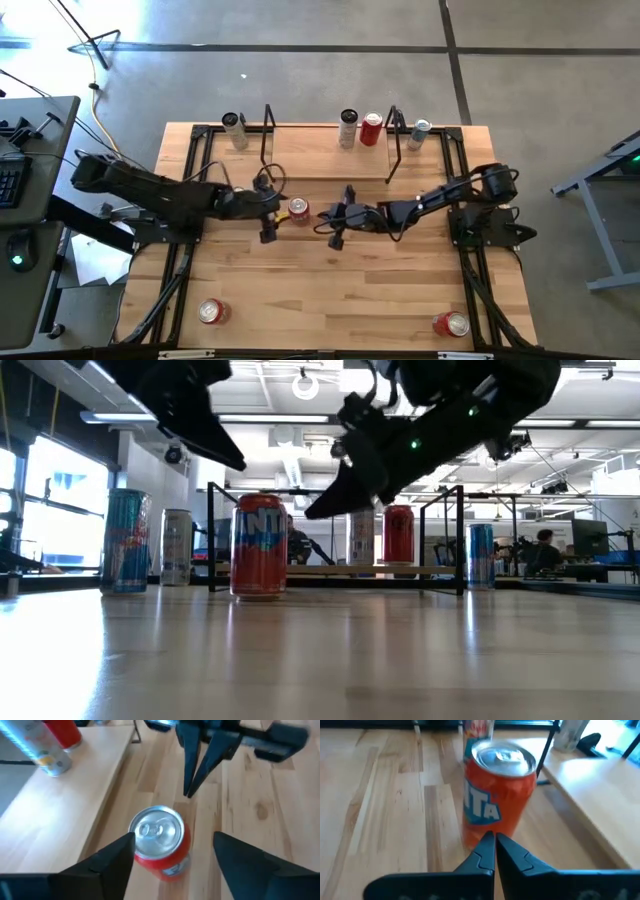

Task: Place canned beverage on shelf
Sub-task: Put the top red soda can on the shelf

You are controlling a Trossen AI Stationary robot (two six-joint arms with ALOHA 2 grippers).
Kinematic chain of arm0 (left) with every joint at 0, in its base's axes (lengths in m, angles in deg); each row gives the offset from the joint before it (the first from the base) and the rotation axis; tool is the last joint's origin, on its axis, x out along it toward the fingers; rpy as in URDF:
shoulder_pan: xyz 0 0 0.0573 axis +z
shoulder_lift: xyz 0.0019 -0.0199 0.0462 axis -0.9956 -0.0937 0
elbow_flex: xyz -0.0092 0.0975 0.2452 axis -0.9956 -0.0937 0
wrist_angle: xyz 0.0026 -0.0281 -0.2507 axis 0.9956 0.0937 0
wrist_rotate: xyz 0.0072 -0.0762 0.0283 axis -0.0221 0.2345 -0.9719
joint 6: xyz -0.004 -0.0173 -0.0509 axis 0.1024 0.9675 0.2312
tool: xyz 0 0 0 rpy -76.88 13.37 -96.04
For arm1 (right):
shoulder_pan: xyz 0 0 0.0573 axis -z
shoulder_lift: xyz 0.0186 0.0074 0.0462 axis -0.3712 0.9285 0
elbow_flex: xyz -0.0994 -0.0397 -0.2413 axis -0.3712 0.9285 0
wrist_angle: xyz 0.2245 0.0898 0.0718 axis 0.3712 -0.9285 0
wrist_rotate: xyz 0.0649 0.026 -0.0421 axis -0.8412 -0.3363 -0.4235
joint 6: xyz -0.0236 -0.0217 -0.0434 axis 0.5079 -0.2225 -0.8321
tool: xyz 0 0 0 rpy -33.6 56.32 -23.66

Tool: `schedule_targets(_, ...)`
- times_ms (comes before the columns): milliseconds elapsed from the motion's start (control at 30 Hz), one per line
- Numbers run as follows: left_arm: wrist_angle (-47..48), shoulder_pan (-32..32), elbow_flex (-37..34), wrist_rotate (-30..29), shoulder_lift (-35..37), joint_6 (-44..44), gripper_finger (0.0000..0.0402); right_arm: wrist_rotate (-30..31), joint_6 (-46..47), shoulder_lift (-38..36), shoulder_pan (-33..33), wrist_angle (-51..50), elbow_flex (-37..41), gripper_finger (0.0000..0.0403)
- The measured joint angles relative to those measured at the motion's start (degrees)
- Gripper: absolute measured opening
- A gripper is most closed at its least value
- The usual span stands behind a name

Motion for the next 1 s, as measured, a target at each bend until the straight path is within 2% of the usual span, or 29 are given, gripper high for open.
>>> schedule_targets(167,2.23,2.97,4.43,5.72,-5.56,-0.90,0.0284,1.53,-2.36,-1.98,-1.63,-1.06,0.01,0.0000)
schedule_targets(400,5.39,6.79,8.75,7.04,-10.98,-2.79,0.0287,3.89,-2.78,-2.15,-3.19,-2.15,0.01,0.0000)
schedule_targets(567,6.02,9.00,8.98,10.01,-12.57,-2.44,0.0287,4.15,-2.83,-2.15,-3.53,-2.44,0.01,0.0000)
schedule_targets(1000,7.01,10.35,9.04,11.10,-13.03,-3.85,0.0286,5.00,-2.78,-2.15,-3.51,-2.65,0.01,0.0000)
